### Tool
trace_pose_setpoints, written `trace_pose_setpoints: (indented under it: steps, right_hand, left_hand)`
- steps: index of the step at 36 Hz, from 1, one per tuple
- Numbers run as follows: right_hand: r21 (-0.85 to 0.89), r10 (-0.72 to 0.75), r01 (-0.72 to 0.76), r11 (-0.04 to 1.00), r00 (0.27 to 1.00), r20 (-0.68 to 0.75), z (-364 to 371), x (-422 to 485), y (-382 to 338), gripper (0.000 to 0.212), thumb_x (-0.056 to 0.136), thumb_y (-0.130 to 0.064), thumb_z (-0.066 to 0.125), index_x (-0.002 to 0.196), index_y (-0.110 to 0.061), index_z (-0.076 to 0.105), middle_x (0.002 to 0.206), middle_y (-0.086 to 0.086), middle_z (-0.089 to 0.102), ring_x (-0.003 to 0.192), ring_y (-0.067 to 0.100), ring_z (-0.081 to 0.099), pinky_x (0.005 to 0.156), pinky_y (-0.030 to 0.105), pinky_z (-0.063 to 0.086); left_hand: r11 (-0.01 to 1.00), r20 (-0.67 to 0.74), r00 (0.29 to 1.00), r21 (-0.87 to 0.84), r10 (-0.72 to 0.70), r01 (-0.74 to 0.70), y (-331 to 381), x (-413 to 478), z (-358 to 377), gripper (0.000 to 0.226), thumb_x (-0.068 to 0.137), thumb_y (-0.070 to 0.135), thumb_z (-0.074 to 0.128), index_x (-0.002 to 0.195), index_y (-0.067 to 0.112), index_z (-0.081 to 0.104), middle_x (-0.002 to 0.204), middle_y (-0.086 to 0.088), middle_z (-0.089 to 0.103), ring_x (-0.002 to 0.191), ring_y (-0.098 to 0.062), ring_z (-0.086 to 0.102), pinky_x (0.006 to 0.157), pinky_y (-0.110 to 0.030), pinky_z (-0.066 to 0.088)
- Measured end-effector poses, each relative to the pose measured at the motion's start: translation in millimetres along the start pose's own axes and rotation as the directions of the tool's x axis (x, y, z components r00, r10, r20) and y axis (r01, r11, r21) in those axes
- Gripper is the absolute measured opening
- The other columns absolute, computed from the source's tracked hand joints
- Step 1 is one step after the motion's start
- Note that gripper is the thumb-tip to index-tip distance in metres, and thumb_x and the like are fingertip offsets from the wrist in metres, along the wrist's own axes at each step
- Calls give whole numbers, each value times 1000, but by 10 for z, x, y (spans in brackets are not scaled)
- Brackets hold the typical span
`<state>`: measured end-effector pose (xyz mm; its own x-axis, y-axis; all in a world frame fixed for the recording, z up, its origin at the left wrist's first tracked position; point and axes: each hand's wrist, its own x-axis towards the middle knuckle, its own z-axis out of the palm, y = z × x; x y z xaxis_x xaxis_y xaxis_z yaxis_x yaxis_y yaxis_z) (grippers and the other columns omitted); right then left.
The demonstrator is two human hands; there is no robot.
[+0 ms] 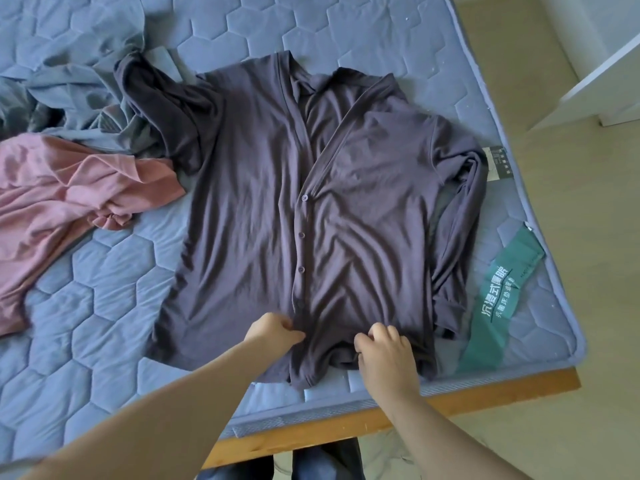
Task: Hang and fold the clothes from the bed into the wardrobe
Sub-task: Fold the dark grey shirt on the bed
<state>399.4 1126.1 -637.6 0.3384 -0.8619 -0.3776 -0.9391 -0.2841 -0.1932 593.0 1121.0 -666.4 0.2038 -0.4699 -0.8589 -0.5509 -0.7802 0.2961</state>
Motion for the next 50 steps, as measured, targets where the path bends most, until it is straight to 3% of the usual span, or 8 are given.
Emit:
trace_pose_setpoints:
  steps: [10,16,23,26,28,33,42,50]
  right_hand:
    - [178,-81,5,984,901,426,83,-105,177,14,85,-24,45,87,-26,59,82,-8,42,97,18,47,78,27,30]
    - [269,44,-128,955,954,298,0,-49,216,7,88,-19,44,82,-22,45,83,-7,48,81,16,47,63,25,31]
    - [313,93,-227,922,916,391,-63,-46,311,8,90,-18,44,85,-21,50,88,-6,55,82,15,52,63,26,37]
    - [344,159,-313,885,899,409,-115,-3,354,12,90,-17,42,84,-19,52,86,-3,61,78,18,57,59,27,37]
    - [370,231,-374,851,898,375,-155,47,400,14,91,-16,41,81,-19,51,79,-2,61,72,20,57,54,27,35]
    - [496,551,-563,661,813,189,-302,303,553,12,93,-16,45,95,-17,57,87,3,61,74,24,49,58,29,35]
    - [479,810,-815,327,503,302,-479,865,1032,63,82,-26,64,138,-17,36,142,14,31,128,35,33,100,45,34]
    - [680,736,-674,288,611,293,-367,1015,1320,11,83,-10,57,73,-12,53,78,10,60,79,29,53,67,30,37]
  left_hand:
    - [980,-100,987,-165,-129,111,-26,-37,-49,13,94,20,45,89,9,39,79,-11,50,63,-28,56,61,-35,56]
    - [900,308,945,-372,-111,227,48,-171,21,29,82,14,70,104,5,53,100,-19,62,86,-28,61,88,-43,51]
    - [921,447,857,-156,-256,357,83,-160,-87,19,82,-3,50,99,3,56,79,-15,66,67,-24,62,62,-35,57]
    - [928,310,897,296,-317,225,160,-177,-209,28,75,11,59,103,8,58,65,-5,59,66,-20,62,59,-29,53]
    - [821,85,968,551,-236,151,266,-163,-216,42,74,24,63,113,13,51,89,-2,60,90,-22,64,76,-31,53]
    - [924,-233,972,380,38,55,836,-53,-161,37,86,34,53,112,12,40,123,-8,47,115,-29,48,84,-37,41]
    - [824,23,942,478,335,-305,1675,333,-34,64,83,25,54,142,26,28,143,-3,32,128,-31,34,101,-40,36]
    - [929,188,978,339,88,-149,1927,625,-18,65,74,36,63,135,19,47,136,-3,35,116,-19,48,90,-16,38]
